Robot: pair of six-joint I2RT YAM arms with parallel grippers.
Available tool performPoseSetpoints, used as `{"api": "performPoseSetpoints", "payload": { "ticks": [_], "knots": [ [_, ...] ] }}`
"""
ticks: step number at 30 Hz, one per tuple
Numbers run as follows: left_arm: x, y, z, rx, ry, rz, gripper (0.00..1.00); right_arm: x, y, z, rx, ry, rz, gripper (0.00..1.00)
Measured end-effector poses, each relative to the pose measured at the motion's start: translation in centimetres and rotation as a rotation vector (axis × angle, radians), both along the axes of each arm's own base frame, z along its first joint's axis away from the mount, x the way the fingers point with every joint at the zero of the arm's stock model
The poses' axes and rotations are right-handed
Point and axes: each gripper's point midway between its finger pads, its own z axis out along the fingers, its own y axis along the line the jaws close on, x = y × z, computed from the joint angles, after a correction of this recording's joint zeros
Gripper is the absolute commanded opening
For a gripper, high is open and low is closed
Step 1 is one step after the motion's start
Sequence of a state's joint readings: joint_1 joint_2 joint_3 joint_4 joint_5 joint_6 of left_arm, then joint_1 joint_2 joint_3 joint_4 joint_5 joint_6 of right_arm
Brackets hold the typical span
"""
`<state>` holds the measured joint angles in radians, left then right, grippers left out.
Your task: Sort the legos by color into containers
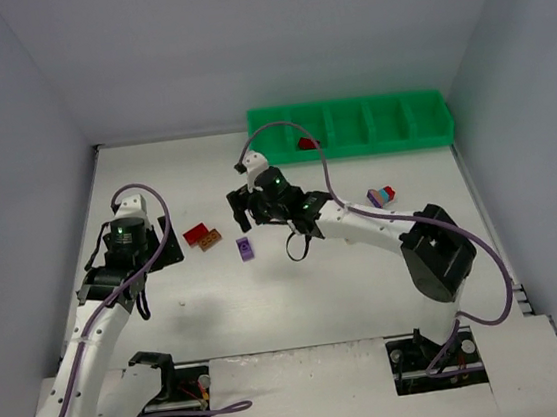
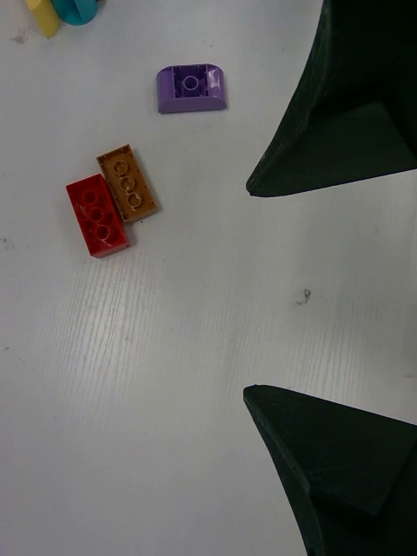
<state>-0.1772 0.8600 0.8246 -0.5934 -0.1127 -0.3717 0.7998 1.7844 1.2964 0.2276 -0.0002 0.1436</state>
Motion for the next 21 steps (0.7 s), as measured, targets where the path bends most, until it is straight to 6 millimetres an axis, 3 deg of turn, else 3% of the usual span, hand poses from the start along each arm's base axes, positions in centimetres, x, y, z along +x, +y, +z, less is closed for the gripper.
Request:
{"api": "performPoseSetpoints", "payload": {
  "ticks": [3, 14, 17, 20, 21],
  "knots": [
    [0.0, 0.2, 0.0, 0.007, -0.001, 0.009, 0.83, -2.5, 0.6, -3.3, -0.034, 0.088, -0.024, 0.79],
    [-0.1, 0.8, 0.1, 0.024, -0.006, 0.040, 0.83, -6.1, 1.7, -11.3, -0.152, 0.243, -0.128, 0.72],
    [-0.1, 0.9, 0.1, 0.026, -0.007, 0.043, 0.83, -6.7, 2.4, -12.6, -0.169, 0.262, -0.126, 0.67],
    [-0.1, 0.9, 0.2, 0.027, -0.007, 0.043, 0.83, -6.9, 2.4, -13.4, -0.182, 0.273, -0.134, 0.54],
    [-0.1, 0.9, 0.2, 0.026, -0.007, 0.044, 0.83, -6.8, 2.4, -13.5, -0.187, 0.271, -0.140, 0.44]
  ]
}}
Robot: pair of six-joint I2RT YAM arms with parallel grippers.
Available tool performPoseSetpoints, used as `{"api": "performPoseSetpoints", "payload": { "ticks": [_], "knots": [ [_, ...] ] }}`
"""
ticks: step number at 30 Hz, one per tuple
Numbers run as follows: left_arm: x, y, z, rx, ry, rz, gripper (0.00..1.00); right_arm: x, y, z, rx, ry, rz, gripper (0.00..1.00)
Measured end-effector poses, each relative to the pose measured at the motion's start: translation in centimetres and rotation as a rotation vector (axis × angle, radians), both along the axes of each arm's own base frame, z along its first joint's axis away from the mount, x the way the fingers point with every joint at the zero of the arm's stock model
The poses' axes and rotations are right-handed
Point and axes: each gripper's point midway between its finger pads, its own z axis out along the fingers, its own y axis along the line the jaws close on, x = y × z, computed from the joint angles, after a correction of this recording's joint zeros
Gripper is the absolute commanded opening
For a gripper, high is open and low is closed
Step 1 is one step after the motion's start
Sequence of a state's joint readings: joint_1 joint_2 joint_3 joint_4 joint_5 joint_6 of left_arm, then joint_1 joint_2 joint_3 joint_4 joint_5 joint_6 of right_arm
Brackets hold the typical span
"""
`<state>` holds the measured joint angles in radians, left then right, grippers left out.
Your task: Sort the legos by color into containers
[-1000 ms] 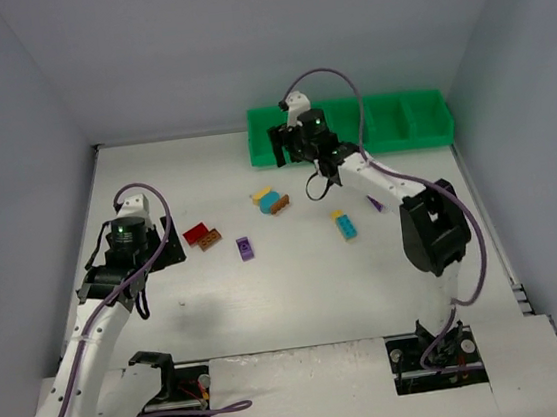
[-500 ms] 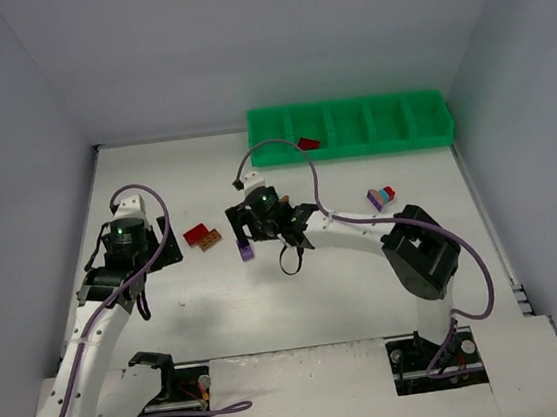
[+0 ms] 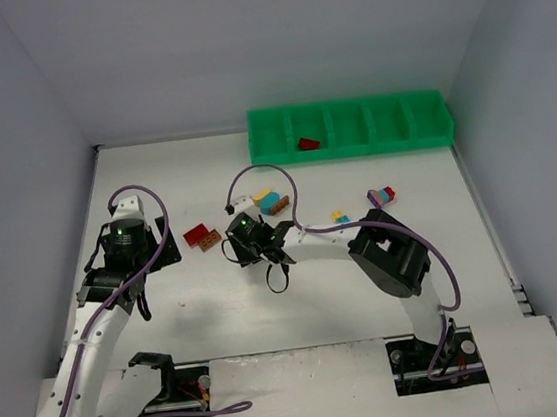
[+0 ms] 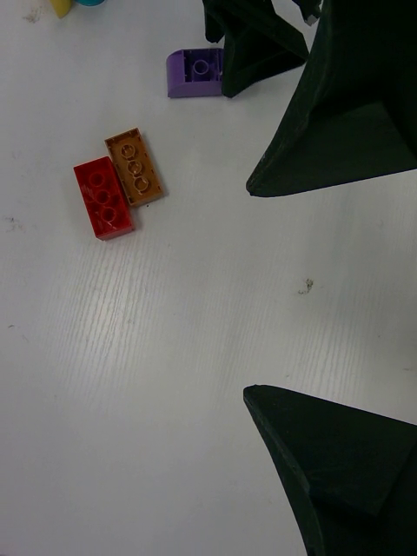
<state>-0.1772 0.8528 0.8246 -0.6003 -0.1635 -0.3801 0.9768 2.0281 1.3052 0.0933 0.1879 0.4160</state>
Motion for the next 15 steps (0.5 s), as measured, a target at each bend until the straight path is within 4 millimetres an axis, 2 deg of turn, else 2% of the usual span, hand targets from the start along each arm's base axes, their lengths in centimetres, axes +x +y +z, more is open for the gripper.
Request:
{"api": "performPoseSetpoints", "payload": {
  "ticks": [4, 5, 6, 9, 12, 15],
  "knots": [
    [0.0, 0.0, 0.0, 0.000, 0.000, 0.000, 0.83, 0.7, -0.1, 0.2, -0.013, -0.021, -0.015, 0.17],
    [0.0, 0.0, 0.0, 0.000, 0.000, 0.001, 0.83, 0.9, -0.1, 0.3, -0.011, -0.026, -0.022, 0.07],
    [0.0, 0.0, 0.0, 0.000, 0.000, 0.000, 0.83, 1.1, -0.2, 0.4, -0.014, -0.032, -0.022, 0.02],
    [0.0, 0.0, 0.0, 0.001, 0.002, 0.001, 0.83, 1.9, -0.7, 0.6, -0.023, -0.045, -0.032, 0.00],
    [0.0, 0.0, -0.1, 0.002, 0.004, 0.001, 0.83, 3.7, -2.3, 1.1, -0.032, -0.060, -0.060, 0.00],
    [0.1, 0.0, -0.2, 0.003, 0.009, 0.001, 0.83, 7.7, -5.7, 3.1, -0.027, -0.102, -0.124, 0.00]
  ]
}}
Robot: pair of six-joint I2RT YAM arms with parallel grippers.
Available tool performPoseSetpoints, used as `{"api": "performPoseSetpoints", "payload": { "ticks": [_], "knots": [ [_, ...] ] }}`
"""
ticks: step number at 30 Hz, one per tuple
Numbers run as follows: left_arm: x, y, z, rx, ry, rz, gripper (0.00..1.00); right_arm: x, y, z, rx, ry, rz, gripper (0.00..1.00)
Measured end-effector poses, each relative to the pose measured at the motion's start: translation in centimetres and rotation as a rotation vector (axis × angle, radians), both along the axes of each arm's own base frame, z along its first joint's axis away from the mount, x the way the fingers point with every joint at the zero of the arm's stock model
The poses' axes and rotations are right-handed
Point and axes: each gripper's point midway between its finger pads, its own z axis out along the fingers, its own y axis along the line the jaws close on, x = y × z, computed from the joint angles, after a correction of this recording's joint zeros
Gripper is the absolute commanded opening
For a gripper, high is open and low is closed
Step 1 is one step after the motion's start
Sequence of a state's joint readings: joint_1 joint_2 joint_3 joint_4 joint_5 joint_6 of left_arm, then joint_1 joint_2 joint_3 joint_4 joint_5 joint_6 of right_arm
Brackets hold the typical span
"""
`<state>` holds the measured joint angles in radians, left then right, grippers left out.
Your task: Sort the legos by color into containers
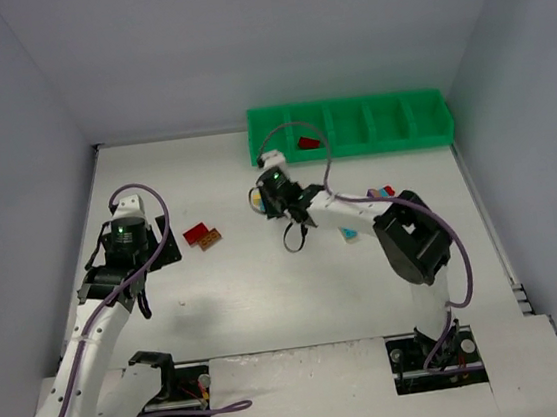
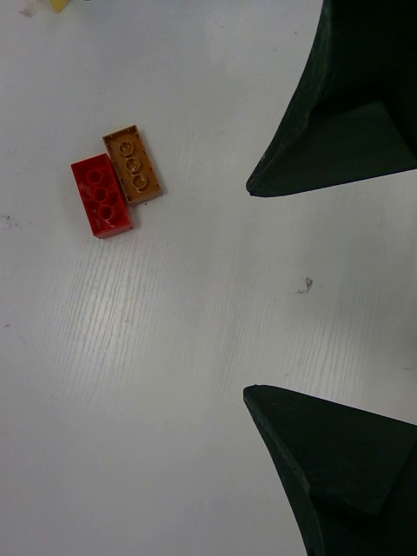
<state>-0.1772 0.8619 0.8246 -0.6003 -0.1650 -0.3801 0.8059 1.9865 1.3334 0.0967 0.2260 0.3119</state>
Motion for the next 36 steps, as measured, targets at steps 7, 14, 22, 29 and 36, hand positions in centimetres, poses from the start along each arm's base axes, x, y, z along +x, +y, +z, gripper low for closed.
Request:
{"api": "performPoseSetpoints", "payload": {
  "ticks": [7, 14, 22, 29, 36],
  "knots": [
    [0.0, 0.1, -0.2, 0.006, 0.008, 0.005, 0.83, 12.6, -13.8, 7.6, 0.038, -0.187, -0.265, 0.00],
    [0.1, 0.3, -0.3, 0.011, 0.011, 0.011, 0.83, 19.2, -23.5, 10.9, 0.014, -0.294, -0.396, 0.00],
    [0.1, 0.3, -0.3, 0.011, 0.011, 0.011, 0.83, 23.5, -25.6, 5.7, -0.016, -0.249, -0.400, 0.37],
    [0.1, 0.2, -0.3, 0.010, 0.011, 0.010, 0.83, 24.1, -25.7, 3.9, -0.025, -0.218, -0.372, 0.68],
    [0.1, 0.0, -0.4, 0.002, 0.015, 0.000, 0.83, 22.2, -23.6, 7.0, 0.010, -0.244, -0.285, 0.77]
  ]
}}
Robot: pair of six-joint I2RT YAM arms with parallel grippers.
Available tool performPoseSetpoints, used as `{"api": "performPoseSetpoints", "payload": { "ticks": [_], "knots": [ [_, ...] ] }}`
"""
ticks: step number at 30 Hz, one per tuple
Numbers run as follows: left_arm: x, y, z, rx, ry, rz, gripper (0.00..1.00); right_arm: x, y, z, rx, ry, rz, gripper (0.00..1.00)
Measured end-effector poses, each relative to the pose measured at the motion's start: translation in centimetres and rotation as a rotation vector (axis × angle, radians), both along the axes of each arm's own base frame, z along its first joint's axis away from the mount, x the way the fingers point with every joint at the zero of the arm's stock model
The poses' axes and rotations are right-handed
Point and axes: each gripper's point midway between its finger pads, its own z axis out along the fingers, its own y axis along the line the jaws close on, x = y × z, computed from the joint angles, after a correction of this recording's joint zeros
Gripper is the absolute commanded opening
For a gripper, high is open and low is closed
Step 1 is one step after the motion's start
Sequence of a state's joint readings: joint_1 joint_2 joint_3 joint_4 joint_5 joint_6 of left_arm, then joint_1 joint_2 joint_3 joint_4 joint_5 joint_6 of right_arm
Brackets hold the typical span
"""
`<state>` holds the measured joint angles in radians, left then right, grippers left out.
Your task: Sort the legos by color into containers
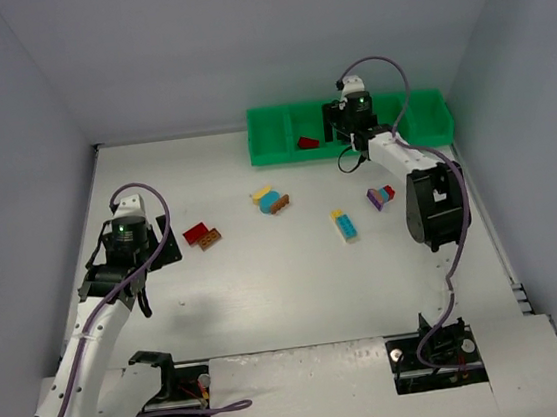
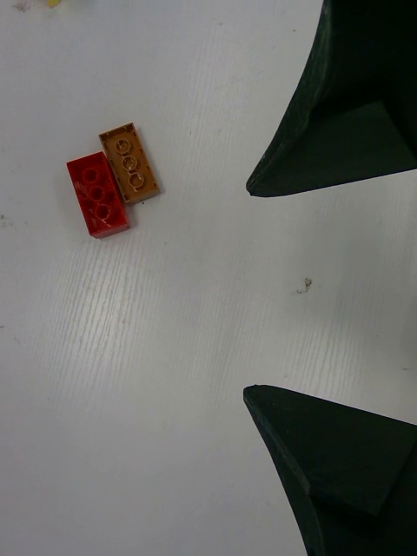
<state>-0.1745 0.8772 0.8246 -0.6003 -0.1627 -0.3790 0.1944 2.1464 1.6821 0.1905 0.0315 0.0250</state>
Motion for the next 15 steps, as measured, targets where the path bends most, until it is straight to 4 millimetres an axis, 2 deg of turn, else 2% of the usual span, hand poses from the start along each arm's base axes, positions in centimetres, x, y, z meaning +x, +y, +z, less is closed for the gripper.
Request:
{"api": "performPoseSetpoints", "payload": {
  "ticks": [4, 8, 9, 11, 13, 15],
  "knots": [
    [0.0, -0.2, -0.1, -0.008, 0.004, -0.009, 0.83, -3.6, 4.3, 3.0, 0.031, -0.020, 0.123, 0.85],
    [0.1, -0.5, -0.3, -0.016, 0.015, -0.020, 0.83, -7.6, 10.8, 5.5, 0.063, -0.051, 0.278, 0.86],
    [0.1, -0.5, -0.3, -0.017, 0.015, -0.021, 0.83, -8.9, 13.0, 5.9, 0.071, -0.054, 0.328, 0.86],
    [0.1, -0.6, -0.3, -0.019, 0.015, -0.023, 0.83, -11.0, 16.5, 5.8, 0.082, -0.047, 0.405, 0.86],
    [0.0, -0.6, -0.4, -0.022, 0.016, -0.025, 0.83, -13.2, 19.6, 4.8, 0.096, -0.021, 0.476, 0.86],
    [0.0, -0.7, -0.4, -0.028, 0.016, -0.026, 0.83, -15.1, 21.2, 3.3, 0.118, 0.027, 0.510, 0.86]
  ]
}}
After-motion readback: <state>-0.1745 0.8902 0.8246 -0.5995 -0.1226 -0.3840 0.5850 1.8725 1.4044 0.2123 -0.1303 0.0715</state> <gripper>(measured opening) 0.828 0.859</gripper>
